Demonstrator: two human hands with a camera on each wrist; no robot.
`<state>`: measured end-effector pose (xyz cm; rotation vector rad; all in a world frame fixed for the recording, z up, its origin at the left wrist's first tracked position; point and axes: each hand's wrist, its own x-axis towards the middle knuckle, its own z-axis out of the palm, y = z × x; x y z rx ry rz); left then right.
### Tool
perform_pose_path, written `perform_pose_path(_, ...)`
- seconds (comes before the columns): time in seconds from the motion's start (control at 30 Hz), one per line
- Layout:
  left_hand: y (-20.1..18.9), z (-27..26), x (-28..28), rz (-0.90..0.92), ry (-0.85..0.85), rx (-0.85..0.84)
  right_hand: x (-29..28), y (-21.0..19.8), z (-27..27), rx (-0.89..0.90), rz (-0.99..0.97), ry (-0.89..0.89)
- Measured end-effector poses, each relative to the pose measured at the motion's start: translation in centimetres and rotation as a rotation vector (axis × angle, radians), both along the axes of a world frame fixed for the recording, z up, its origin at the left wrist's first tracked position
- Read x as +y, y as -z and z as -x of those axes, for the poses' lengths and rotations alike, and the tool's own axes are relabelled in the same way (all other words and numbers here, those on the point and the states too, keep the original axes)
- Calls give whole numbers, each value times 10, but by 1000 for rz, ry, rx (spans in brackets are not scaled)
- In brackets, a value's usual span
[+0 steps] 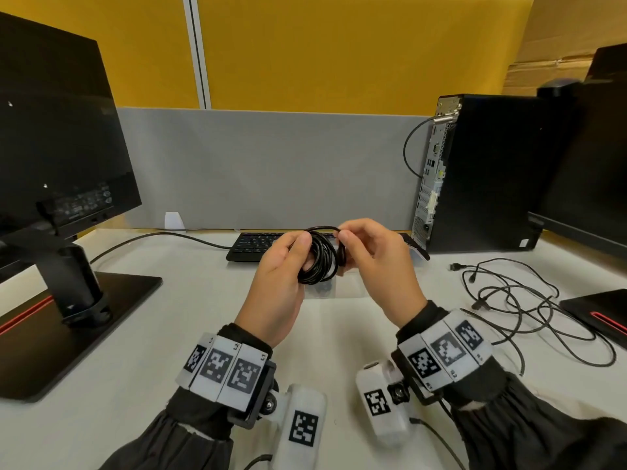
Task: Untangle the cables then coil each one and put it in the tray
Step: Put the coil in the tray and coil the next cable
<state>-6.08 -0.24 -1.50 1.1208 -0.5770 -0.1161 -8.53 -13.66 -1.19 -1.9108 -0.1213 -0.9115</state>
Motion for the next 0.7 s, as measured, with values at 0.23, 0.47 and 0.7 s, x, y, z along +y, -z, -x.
perform_pose_path(0.23,5,2,-1,-121,7,-36,9,4,1,105,-504,-189)
perform_pose_path(0.47,9,-1,0,-208,48,5,7,7,2,195,-721,-317)
perform_pose_path(0.7,9,-4,3,-166,67,70,8,11,8,374,-749,-475)
